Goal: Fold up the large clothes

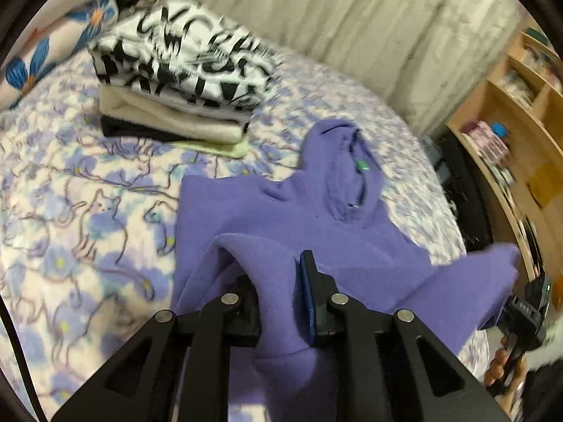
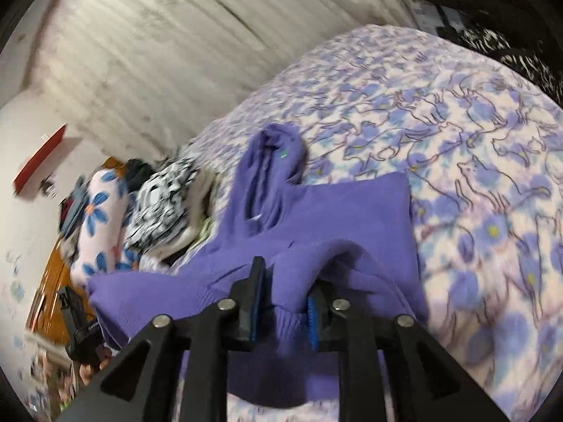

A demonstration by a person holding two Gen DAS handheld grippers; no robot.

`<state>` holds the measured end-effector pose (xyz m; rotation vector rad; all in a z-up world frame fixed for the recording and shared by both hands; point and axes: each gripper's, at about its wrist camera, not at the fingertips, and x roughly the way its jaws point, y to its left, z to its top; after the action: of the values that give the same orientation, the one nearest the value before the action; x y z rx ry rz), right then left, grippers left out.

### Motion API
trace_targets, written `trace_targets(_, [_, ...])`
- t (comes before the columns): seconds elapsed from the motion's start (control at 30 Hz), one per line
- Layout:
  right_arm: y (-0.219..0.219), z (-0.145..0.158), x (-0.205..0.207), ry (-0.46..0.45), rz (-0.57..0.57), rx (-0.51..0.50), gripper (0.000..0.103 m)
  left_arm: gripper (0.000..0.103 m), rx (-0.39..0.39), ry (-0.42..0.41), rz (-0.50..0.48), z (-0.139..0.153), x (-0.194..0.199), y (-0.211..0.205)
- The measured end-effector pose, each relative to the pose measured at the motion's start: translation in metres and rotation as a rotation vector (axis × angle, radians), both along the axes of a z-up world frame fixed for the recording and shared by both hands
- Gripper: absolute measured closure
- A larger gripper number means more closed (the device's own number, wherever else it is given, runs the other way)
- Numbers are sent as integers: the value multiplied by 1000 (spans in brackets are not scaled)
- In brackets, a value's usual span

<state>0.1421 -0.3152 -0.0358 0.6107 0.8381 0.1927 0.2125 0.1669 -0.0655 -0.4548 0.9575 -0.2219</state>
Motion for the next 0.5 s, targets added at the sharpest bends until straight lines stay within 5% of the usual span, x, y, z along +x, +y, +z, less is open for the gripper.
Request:
trace_targets(0.13, [-2, -30, 32, 66, 8, 11, 67, 70, -18, 102, -16, -35, 38, 0])
trace_targets(0.2, [-4, -41, 38, 79, 9, 32, 49, 50, -36, 138, -21, -51, 52, 0])
trace_targets(0.3, [-7, -54, 43, 95, -2, 34, 37, 44, -39, 150, -2, -61, 65, 2])
trace_targets(0.5, [-7, -67, 47, 96, 7, -33, 37, 41, 31, 140, -52, -64, 71, -8])
